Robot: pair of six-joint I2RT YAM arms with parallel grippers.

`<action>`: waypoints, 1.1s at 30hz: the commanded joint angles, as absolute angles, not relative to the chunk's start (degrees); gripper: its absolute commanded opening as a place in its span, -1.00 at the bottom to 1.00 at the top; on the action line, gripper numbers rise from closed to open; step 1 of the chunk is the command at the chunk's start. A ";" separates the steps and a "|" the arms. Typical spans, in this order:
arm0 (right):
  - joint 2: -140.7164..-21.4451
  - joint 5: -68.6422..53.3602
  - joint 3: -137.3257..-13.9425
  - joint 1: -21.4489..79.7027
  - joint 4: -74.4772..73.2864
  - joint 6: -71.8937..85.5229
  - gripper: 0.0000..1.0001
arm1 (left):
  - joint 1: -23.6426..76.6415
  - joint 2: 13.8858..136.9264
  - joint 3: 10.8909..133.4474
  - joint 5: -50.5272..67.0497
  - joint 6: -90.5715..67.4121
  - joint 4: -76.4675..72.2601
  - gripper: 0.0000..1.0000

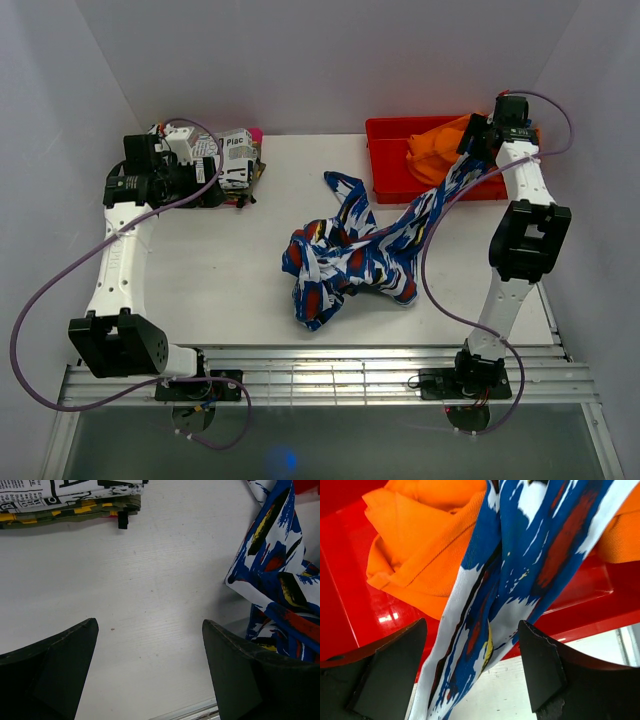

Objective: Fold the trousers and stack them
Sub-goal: Move the trousers to the center of the board

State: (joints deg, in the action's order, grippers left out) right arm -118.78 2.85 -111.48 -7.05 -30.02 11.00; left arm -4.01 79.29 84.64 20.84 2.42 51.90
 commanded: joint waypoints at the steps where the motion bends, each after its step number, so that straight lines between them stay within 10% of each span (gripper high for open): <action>1: -119.09 1.58 -113.56 -6.94 -29.97 13.36 0.58 | -4.31 78.14 83.50 19.34 3.34 51.77 0.91; 7: -121.20 3.95 -111.54 -7.03 -29.97 11.34 0.40 | -4.31 78.40 83.14 19.07 3.34 51.77 0.91; 11: -121.47 2.29 -111.53 -7.12 -29.80 10.81 -0.27 | -4.31 79.19 83.58 18.46 3.43 51.94 0.91; 13: -121.46 1.58 -111.71 -7.12 -29.79 10.72 -0.30 | -4.31 79.36 83.67 18.46 3.60 51.94 0.91; 18: -121.20 -0.86 -113.03 -7.12 -29.45 10.72 0.27 | -4.31 79.72 84.29 18.90 3.69 52.03 0.91; 33: -125.50 3.40 -113.91 -5.01 -27.69 6.16 0.34 | -4.31 78.57 83.06 18.99 3.25 51.94 0.91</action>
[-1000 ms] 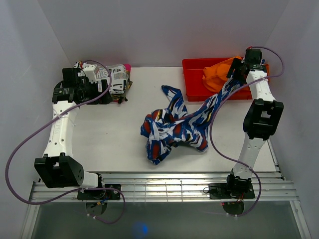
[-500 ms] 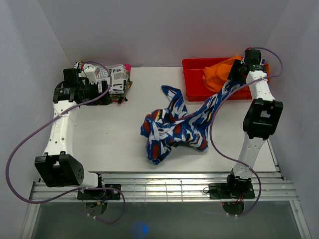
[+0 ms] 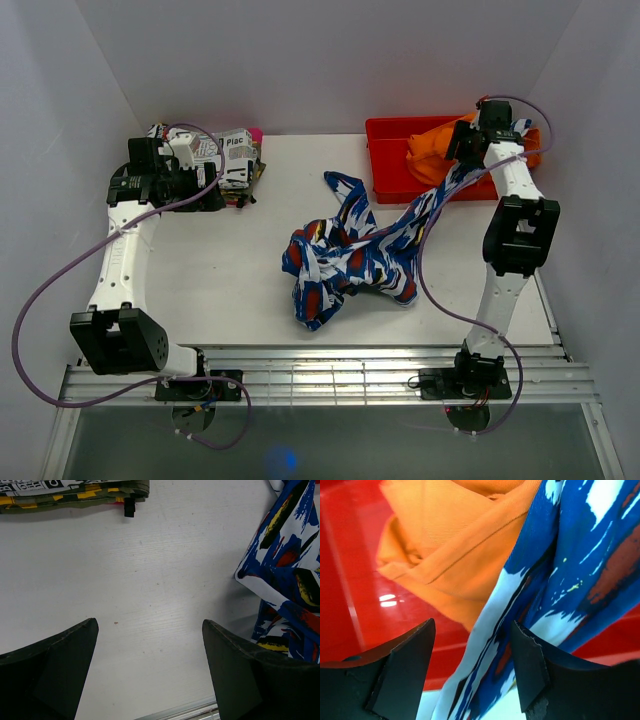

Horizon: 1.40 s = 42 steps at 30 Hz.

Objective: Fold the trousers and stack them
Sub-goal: Move the trousers to the center of the board

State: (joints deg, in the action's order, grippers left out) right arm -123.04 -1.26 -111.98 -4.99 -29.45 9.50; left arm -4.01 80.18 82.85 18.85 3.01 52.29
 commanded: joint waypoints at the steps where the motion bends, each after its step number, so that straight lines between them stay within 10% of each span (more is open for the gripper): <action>1: -126.20 3.95 -113.91 -5.10 -27.60 5.63 0.34 | -4.31 78.31 83.06 18.98 3.25 51.94 0.91; 11: -120.60 3.52 -113.47 -6.42 -29.18 5.54 -0.84 | -4.31 77.96 82.79 18.98 3.34 51.77 0.91; 23: -102.31 -21.25 -109.43 -2.21 -21.80 3.61 -0.84 | -4.83 76.55 83.67 19.16 2.11 52.21 0.91; 42: -96.76 -28.39 -93.95 50.62 -25.93 -28.83 -0.84 | -18.02 72.69 82.62 41.31 2.72 52.74 0.86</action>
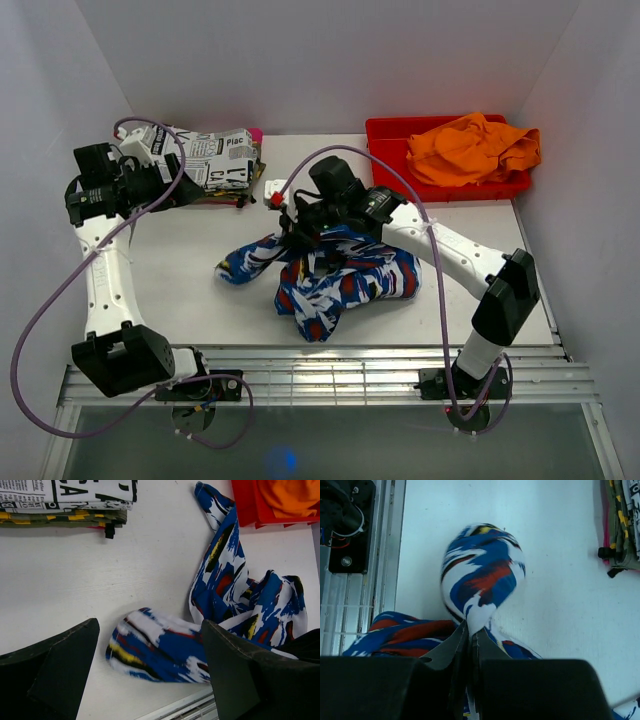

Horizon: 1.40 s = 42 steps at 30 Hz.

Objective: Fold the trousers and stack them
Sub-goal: Move the trousers to the center of the board, then flatten the trousers out

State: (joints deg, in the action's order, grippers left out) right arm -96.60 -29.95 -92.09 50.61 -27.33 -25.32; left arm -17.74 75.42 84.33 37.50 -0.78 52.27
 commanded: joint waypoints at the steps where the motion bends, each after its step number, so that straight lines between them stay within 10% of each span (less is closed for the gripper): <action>1: -98.33 -28.30 -95.17 50.80 -26.36 -28.65 -0.85 | -18.02 71.82 81.14 41.83 3.25 52.47 0.86; 7: -99.76 -20.23 -100.63 50.62 -28.47 -31.01 -0.55 | -17.93 70.14 74.89 46.67 10.01 51.59 0.86; 11: -100.46 -15.82 -105.11 48.35 -39.09 -31.64 0.90 | -17.67 71.01 70.59 47.29 15.98 51.67 0.86; 21: -89.92 -19.95 -90.99 20.25 -64.94 -45.87 0.80 | -7.49 76.28 59.86 35.71 30.58 51.95 0.80; 35: -94.48 -16.43 -67.41 17.75 -51.33 -40.17 0.95 | 1.84 88.49 51.16 18.40 29.44 37.27 0.72; 42: -93.27 -12.84 -73.02 17.14 -57.55 -45.94 -0.54 | 1.93 92.54 44.83 6.08 30.59 32.26 -0.19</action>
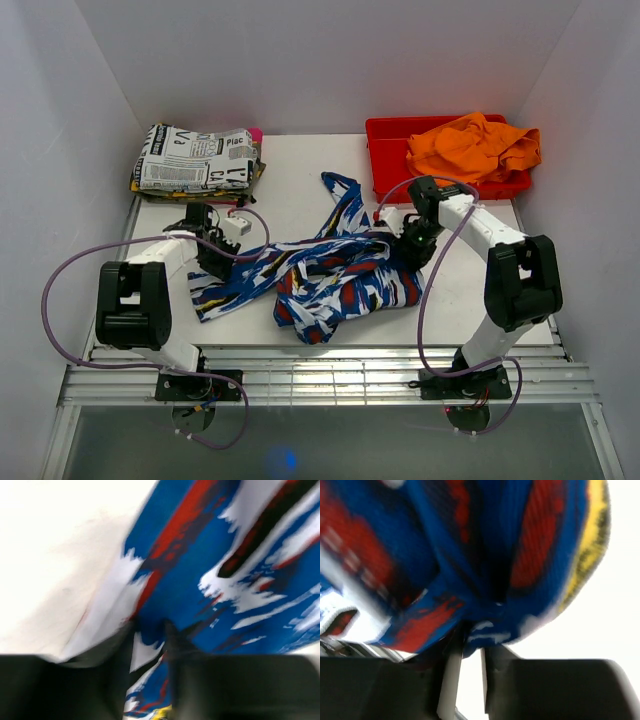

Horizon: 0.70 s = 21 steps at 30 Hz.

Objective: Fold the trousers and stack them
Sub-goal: Flatten the trousers out

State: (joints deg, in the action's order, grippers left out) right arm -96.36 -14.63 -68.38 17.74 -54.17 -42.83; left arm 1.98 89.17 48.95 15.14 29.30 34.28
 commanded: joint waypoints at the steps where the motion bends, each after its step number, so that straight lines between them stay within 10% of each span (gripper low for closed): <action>1: -92.64 -11.96 -74.52 17.14 -59.13 -47.10 -0.74 | 1.93 92.81 44.13 5.37 30.59 32.26 -0.35; 4: -89.39 -7.66 -79.27 16.44 -64.50 -53.42 -0.84 | 1.76 90.20 43.77 4.92 29.88 33.04 -1.00; 14: -78.84 6.24 -75.77 4.77 -64.25 -78.21 -0.84 | 1.23 64.96 58.49 18.42 31.12 38.67 -1.00; 21: -79.28 5.02 -72.77 2.72 -59.42 -77.00 -0.84 | 5.88 80.72 78.80 25.58 14.17 26.57 -1.00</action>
State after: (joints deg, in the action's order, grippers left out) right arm -79.50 1.74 -72.77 3.05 -61.34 -68.12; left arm 3.66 72.34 72.34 22.28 22.81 32.99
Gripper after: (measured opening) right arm 0.088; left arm 0.014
